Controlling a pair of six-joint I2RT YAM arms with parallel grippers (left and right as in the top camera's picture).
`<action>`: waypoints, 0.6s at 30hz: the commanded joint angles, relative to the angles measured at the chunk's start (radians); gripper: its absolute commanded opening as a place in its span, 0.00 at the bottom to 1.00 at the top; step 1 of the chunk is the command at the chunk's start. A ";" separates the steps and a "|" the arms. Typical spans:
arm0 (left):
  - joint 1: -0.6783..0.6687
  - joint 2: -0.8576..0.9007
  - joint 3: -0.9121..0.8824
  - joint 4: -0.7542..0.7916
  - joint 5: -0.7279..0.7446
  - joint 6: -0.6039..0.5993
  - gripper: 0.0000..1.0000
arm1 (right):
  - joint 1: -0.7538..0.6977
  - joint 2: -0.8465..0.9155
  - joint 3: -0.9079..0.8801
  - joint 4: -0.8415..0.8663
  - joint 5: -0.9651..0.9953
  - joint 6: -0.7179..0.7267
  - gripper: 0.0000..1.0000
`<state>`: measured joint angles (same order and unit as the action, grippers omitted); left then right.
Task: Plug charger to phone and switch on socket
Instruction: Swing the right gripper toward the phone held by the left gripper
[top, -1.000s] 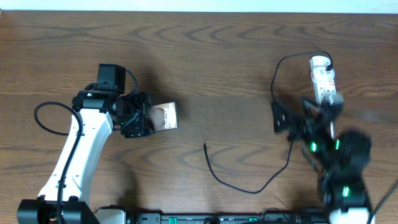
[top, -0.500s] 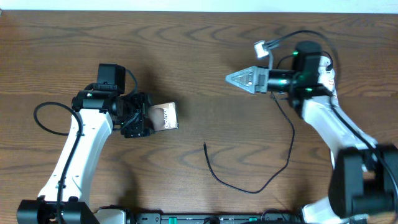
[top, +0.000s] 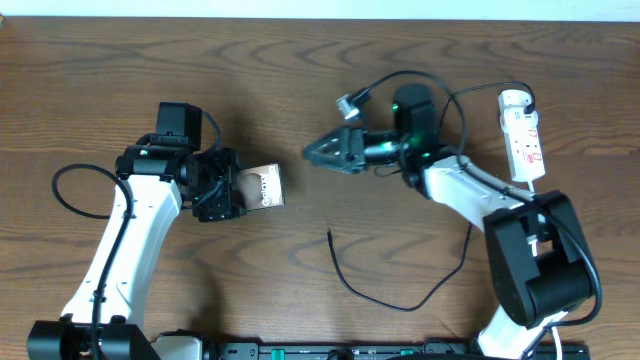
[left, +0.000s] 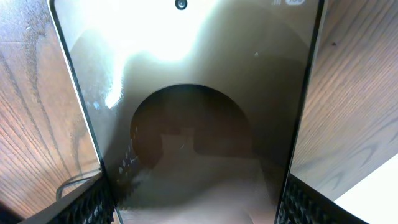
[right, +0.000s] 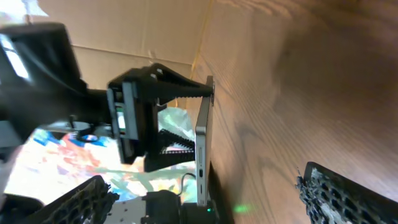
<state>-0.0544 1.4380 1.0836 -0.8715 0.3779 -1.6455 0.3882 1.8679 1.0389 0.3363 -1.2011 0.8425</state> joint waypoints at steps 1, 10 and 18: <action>-0.002 -0.020 0.033 -0.002 -0.009 -0.016 0.07 | 0.064 0.004 0.019 0.004 0.076 0.017 0.96; -0.004 -0.020 0.033 -0.002 -0.005 -0.055 0.07 | 0.168 0.004 0.019 0.005 0.137 0.013 0.98; -0.029 -0.020 0.033 0.002 -0.005 -0.090 0.07 | 0.211 0.004 0.019 0.005 0.163 0.013 0.96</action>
<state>-0.0677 1.4380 1.0836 -0.8703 0.3744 -1.7035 0.5827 1.8679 1.0389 0.3382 -1.0630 0.8536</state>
